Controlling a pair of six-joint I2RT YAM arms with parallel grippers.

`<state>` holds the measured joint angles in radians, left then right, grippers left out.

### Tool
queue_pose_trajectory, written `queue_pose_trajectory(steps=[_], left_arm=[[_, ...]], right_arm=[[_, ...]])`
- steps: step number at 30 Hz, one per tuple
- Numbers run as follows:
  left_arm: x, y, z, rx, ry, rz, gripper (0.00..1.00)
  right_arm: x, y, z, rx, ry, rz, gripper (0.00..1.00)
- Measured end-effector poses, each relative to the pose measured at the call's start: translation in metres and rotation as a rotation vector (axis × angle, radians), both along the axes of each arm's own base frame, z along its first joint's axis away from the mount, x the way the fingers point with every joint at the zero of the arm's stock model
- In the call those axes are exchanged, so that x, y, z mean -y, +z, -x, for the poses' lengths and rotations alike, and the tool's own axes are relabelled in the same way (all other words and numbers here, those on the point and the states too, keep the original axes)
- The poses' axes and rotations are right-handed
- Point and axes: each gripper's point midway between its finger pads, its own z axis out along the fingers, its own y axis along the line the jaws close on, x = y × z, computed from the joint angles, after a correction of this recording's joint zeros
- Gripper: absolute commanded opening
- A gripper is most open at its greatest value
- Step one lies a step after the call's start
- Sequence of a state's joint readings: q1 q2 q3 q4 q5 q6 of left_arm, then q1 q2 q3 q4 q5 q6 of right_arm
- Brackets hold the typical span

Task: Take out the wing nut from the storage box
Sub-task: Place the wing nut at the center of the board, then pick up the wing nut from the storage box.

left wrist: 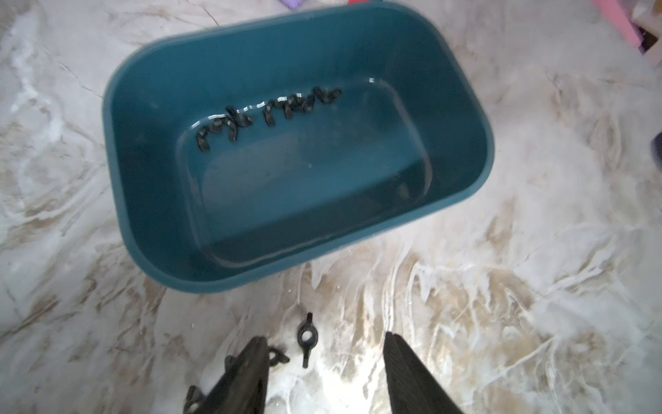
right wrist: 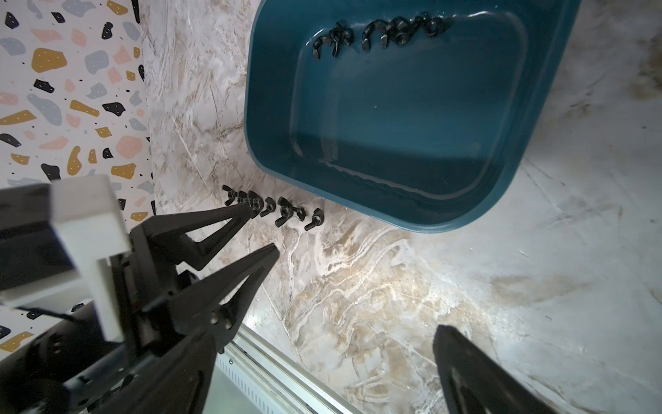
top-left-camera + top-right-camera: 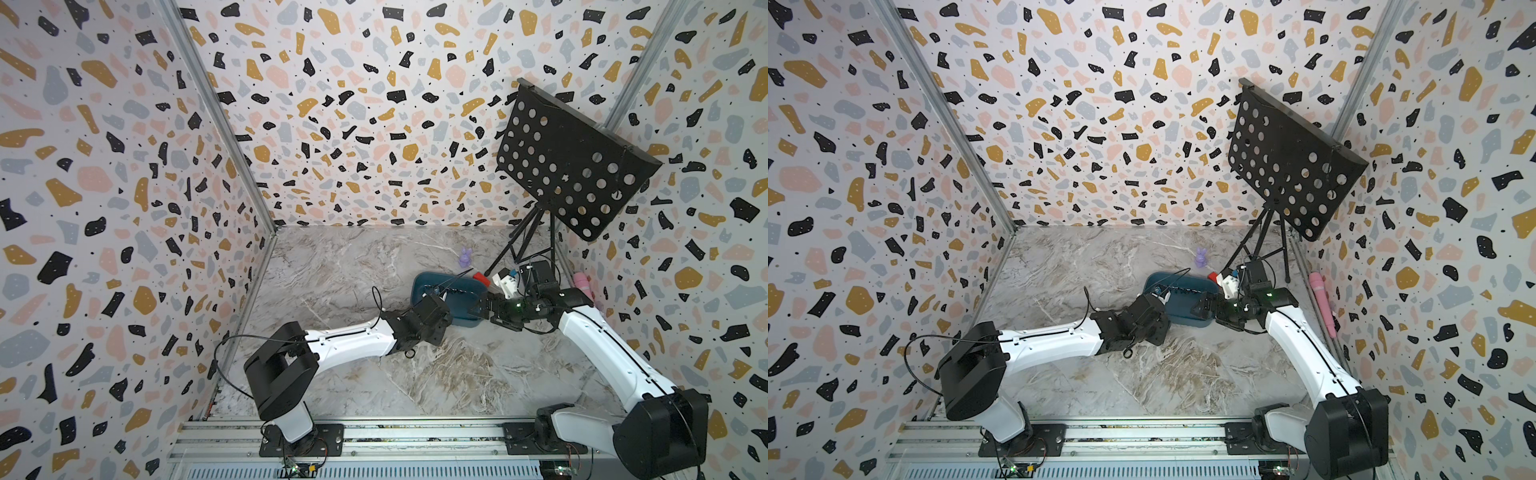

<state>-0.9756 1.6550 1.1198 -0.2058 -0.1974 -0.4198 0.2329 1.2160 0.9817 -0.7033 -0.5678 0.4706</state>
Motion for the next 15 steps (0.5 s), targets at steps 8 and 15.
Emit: queue_pose_trajectory(steps=[8,15], left_arm=[[-0.005,0.036,-0.038,-0.013,0.033,0.040,0.78],[-0.011,0.027,-0.061,-0.069,0.053,0.033,1.00]], right_arm=[[0.000,0.002,-0.005,0.024,-0.004,0.002,1.00],[0.002,0.002,-0.011,0.049,-0.016,0.018,1.00]])
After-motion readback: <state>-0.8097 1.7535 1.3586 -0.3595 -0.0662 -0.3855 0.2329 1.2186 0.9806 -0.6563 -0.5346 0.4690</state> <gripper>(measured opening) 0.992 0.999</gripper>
